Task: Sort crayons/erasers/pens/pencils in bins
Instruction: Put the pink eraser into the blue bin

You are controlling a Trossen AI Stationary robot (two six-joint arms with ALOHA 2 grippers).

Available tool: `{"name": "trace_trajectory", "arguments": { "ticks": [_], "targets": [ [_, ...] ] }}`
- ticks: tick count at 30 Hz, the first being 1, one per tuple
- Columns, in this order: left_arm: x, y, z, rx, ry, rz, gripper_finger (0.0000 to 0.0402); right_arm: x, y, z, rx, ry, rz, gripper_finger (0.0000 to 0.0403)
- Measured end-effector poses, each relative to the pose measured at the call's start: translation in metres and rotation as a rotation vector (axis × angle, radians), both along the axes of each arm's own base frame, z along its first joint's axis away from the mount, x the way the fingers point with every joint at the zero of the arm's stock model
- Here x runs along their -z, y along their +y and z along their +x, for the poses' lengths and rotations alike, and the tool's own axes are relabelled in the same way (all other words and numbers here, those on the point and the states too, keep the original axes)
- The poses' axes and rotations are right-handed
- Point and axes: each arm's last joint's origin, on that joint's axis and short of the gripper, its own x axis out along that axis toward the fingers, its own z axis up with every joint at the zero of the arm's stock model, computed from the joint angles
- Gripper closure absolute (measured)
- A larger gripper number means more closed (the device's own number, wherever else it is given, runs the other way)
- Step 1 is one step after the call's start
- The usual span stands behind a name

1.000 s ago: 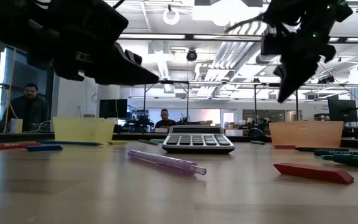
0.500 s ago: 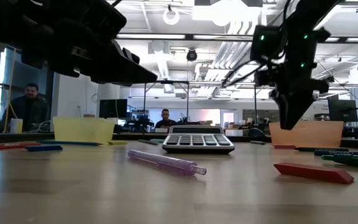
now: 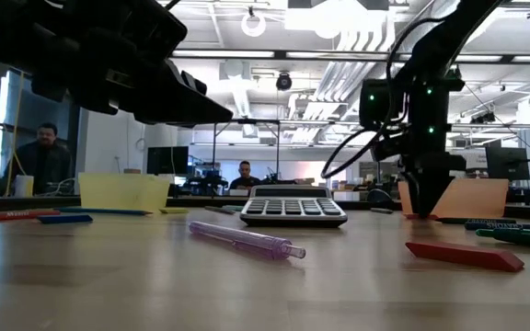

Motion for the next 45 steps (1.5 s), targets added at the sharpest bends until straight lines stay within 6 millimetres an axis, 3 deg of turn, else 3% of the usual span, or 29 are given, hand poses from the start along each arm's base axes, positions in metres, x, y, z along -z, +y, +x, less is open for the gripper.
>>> {"name": "trace_trajectory", "arguments": {
  "ticks": [8, 18, 24, 33, 39, 45],
  "targets": [
    [0.001, 0.001, 0.0, 0.005, 0.009, 0.024, 0.0401, 0.009, -0.001, 0.002, 0.018, 0.027, 0.05, 0.0234],
    [0.001, -0.003, -0.001, 0.0, 0.013, -0.037, 0.0401, 0.011, 0.0, 0.001, -0.004, 0.028, 0.09, 0.0311],
    [0.002, -0.005, -0.001, -0.013, 0.02, -0.099, 0.0401, 0.01, 0.0, 0.0, 0.007, 0.034, 0.097, 0.0328],
    [0.001, -0.016, -0.002, -0.015, 0.015, -0.086, 0.0401, -0.019, -0.002, 0.015, 0.088, 0.057, 0.14, 0.0329],
    [0.001, -0.017, -0.002, -0.039, 0.011, -0.088, 0.0401, -0.041, 0.014, 0.029, 0.088, 0.088, 0.142, 0.033],
    [0.001, -0.017, -0.002, -0.056, 0.006, -0.096, 0.0401, -0.052, 0.05, 0.037, 0.074, 0.09, 0.157, 0.033]
  ]
}}
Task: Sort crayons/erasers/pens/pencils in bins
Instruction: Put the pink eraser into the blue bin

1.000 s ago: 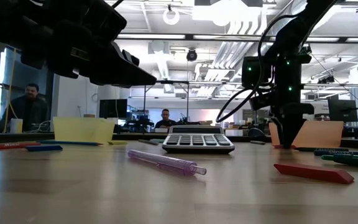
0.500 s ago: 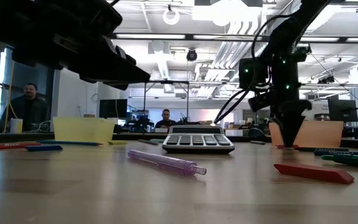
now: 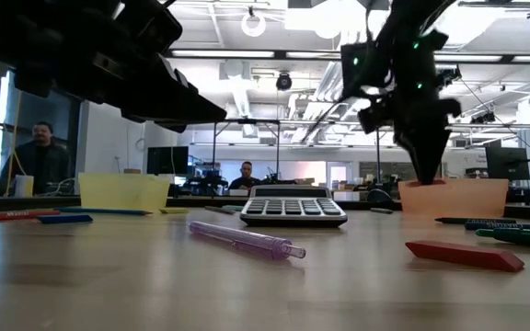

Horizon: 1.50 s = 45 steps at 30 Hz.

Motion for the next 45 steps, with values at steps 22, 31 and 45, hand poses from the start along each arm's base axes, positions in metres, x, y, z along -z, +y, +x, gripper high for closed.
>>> {"name": "trace_trajectory", "arguments": {
  "ticks": [22, 31, 45],
  "targets": [
    [-0.003, 0.0, 0.001, 0.0, -0.029, -0.01, 0.0401, -0.049, 0.161, -0.074, 0.085, -0.226, 0.174, 0.033],
    [-0.002, 0.0, 0.001, 0.001, -0.025, -0.008, 0.0401, -0.048, 0.209, -0.112, 0.207, -0.128, 0.24, 0.033],
    [-0.002, 0.0, 0.001, 0.0, -0.023, -0.013, 0.0401, -0.004, 0.235, -0.143, 0.162, -0.124, 0.128, 0.033]
  ]
}}
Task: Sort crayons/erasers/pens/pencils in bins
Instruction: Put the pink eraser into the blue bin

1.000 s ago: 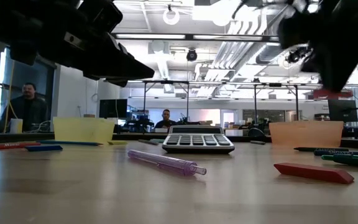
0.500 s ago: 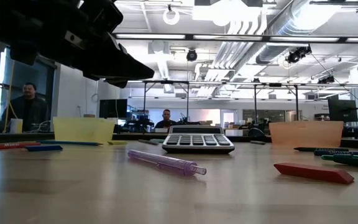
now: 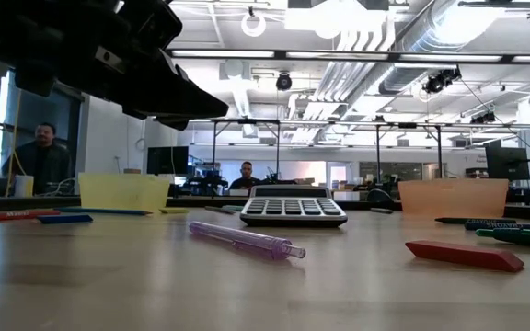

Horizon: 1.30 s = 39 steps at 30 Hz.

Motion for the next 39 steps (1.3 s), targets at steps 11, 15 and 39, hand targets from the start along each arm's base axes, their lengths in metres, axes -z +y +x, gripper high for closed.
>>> {"name": "trace_trajectory", "arguments": {
  "ticks": [11, 15, 39],
  "targets": [
    [0.0, 0.0, 0.0, -0.003, 0.0, -0.008, 0.0401, 0.036, 0.005, 0.002, -0.049, 0.025, -0.017, 0.033],
    [0.0, 0.0, 0.0, -0.003, 0.0, -0.007, 0.0401, 0.039, 0.006, 0.003, -0.061, 0.044, -0.026, 0.033],
    [0.0, 0.0, 0.0, -0.004, 0.0, -0.008, 0.0401, 0.04, 0.004, 0.004, -0.041, -0.007, -0.069, 0.0329]
  ]
}}
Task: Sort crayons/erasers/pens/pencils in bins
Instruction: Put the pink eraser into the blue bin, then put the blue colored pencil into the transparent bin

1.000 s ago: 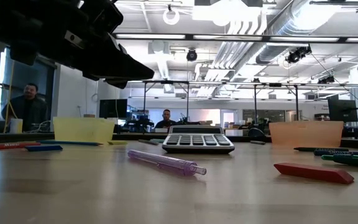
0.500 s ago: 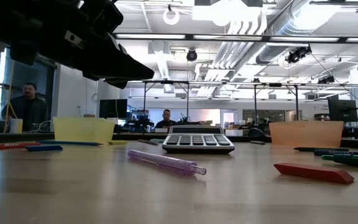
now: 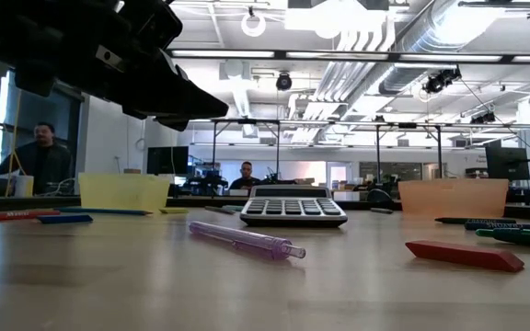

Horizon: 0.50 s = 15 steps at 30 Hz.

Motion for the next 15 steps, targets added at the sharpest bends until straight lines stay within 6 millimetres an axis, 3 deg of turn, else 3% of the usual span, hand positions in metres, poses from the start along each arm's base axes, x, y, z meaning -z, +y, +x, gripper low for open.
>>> {"name": "trace_trajectory", "arguments": {
  "ticks": [10, 15],
  "targets": [
    [0.0, 0.0, 0.0, 0.0, 0.0, 0.001, 0.0401, -0.0001, 0.0005, -0.0005, -0.004, 0.021, 0.015, 0.0279],
    [0.0, 0.0, 0.0, -0.007, 0.0, -0.024, 0.0401, -0.0008, 0.0021, -0.0025, -0.024, 0.091, 0.057, 0.0274]
  ]
}}
